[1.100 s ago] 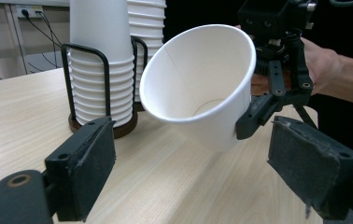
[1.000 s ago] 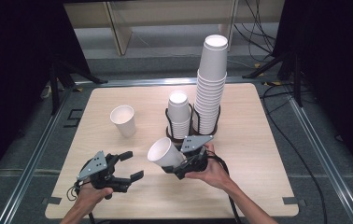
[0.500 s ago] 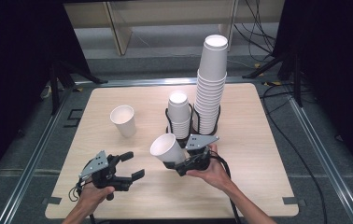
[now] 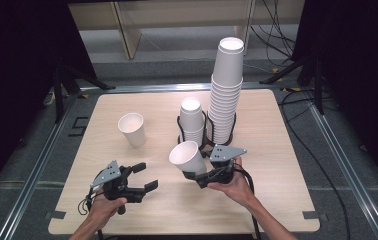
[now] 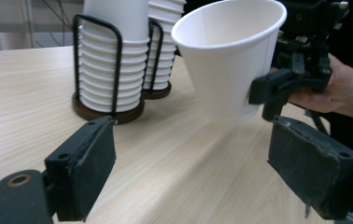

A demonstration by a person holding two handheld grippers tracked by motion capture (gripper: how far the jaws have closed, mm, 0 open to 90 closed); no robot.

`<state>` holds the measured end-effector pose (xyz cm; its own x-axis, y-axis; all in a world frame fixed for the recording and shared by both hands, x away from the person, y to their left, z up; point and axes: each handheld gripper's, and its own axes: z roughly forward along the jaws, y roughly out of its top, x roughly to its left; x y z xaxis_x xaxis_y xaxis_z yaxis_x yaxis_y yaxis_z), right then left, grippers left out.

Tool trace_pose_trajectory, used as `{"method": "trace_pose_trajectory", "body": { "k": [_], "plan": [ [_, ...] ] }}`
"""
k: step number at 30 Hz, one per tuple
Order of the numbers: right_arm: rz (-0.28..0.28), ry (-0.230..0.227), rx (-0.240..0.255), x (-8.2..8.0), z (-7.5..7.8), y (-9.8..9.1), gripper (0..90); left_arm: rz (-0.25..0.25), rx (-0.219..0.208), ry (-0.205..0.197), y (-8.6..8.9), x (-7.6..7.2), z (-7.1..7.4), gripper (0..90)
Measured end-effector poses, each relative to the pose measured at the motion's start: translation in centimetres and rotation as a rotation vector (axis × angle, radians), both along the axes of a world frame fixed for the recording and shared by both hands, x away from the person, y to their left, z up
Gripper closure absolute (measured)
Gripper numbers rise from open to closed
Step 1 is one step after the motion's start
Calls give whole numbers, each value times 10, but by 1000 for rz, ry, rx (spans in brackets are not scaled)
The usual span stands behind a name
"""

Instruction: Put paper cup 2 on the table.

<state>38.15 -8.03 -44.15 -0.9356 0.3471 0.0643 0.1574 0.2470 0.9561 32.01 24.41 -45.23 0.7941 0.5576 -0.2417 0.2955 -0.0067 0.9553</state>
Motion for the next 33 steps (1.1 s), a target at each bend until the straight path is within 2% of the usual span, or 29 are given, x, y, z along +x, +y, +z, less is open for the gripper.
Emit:
{"method": "trace_pose_trajectory", "body": {
  "k": [1, 2, 4, 5, 8, 11, 12, 13, 15, 20, 21, 22, 23, 27, 29, 31, 32, 33],
  "plan": [
    [25, 16, 7, -2, -1, 3, 214, -4, -2, -6, -1, 0, 0, 146],
    [27, -4, -7, -4, -1, 6, 213, -7, -12, -6, -3, -1, 0, 146],
    [51, -8, -3, -6, -2, 12, 214, -11, -6, 0, -4, -2, 2, 146],
    [61, -6, 0, -8, -2, 15, 214, -21, -6, -9, -5, -2, 2, 146],
    [92, -1, -3, -14, -2, 24, 214, -22, -6, -3, -7, -3, 2, 146],
    [127, -1, -6, -16, -2, 32, 214, -39, -27, -16, -8, -4, 3, 146],
    [150, 4, 8, -17, -4, 35, 214, -36, -23, -12, -9, -4, 4, 146],
    [133, 1, -11, -18, -3, 36, 213, -36, -25, -15, -9, -5, 4, 146],
    [147, -2, -15, -19, -4, 40, 214, -40, -27, -13, -10, -5, 5, 146],
    [166, -14, -1, -21, -6, 48, 214, -52, -39, -17, -13, -6, 5, 81],
    [175, 2, -6, -22, -7, 50, 214, -60, -48, -23, -14, -6, 5, 75],
    [186, -14, -12, -22, -7, 52, 214, -71, -65, -31, -15, -6, 5, 76],
    [192, 4, -14, -23, -8, 53, 214, -62, -46, -25, -14, -7, 6, 76],
    [203, -8, -19, -24, -10, 58, 214, -60, -41, -31, -15, -8, 7, 77],
    [212, 2, -13, -26, -10, 61, 213, -58, -39, -33, -16, -9, 7, 73],
    [218, -25, -19, -25, -10, 62, 214, -54, -40, -36, -16, -9, 7, 68],
    [208, 5, -18, -27, -11, 62, 213, -52, -42, -36, -16, -9, 7, 67],
    [212, -22, -12, -26, -11, 63, 214, -52, -48, -36, -16, -9, 7, 66]
  ]
}}
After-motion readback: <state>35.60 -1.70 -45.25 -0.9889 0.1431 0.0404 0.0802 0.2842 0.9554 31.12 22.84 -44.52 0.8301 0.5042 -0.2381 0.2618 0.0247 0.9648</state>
